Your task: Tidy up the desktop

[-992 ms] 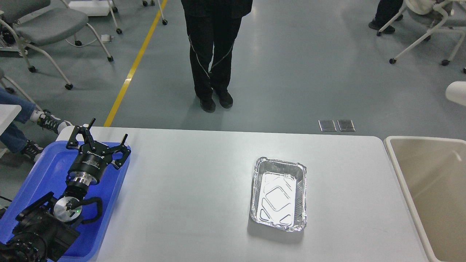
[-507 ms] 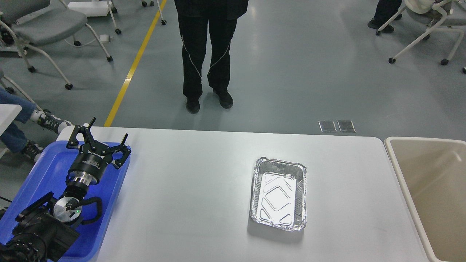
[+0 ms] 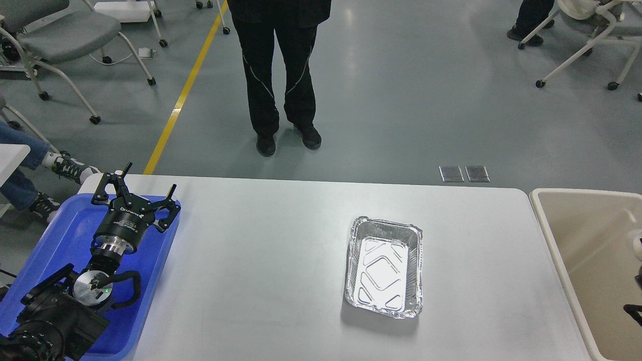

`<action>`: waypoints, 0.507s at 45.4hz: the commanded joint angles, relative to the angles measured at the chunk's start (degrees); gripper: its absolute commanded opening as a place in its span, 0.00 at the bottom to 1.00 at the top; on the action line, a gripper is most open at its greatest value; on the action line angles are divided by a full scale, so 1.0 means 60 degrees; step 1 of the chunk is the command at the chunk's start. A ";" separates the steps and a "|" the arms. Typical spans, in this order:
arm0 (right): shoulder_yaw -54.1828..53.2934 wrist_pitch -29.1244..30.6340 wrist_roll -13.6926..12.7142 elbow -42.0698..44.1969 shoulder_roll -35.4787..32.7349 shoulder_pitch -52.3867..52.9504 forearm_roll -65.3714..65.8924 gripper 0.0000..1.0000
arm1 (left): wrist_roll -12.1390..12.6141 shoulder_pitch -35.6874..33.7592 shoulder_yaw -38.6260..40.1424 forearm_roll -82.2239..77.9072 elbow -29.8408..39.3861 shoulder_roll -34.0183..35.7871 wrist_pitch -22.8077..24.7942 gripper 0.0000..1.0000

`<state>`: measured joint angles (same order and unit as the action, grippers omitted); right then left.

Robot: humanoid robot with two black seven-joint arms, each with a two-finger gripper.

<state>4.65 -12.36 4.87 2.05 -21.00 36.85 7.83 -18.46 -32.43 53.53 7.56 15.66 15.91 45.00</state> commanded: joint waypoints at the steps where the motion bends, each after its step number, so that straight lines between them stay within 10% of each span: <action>1: -0.0013 -0.0196 -0.0049 0.0098 0.0629 -0.0341 -0.0001 0.00 | 0.0000 0.0000 0.0000 0.0000 0.0012 0.0000 0.0000 1.00; 17: -0.0057 -0.0210 -0.0049 0.0084 0.0658 -0.0370 0.0043 0.02 | 0.0000 0.0000 0.0000 0.0000 -0.0003 0.0000 0.0000 1.00; 23: -0.0072 -0.0240 -0.0035 0.0084 0.0585 -0.0385 -0.0016 0.74 | 0.0000 0.0000 0.0000 0.0000 -0.0003 0.0000 0.0000 1.00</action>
<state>4.31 -13.52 4.60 2.49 -17.43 34.79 7.96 -18.46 -32.43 53.53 7.56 15.66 15.91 45.00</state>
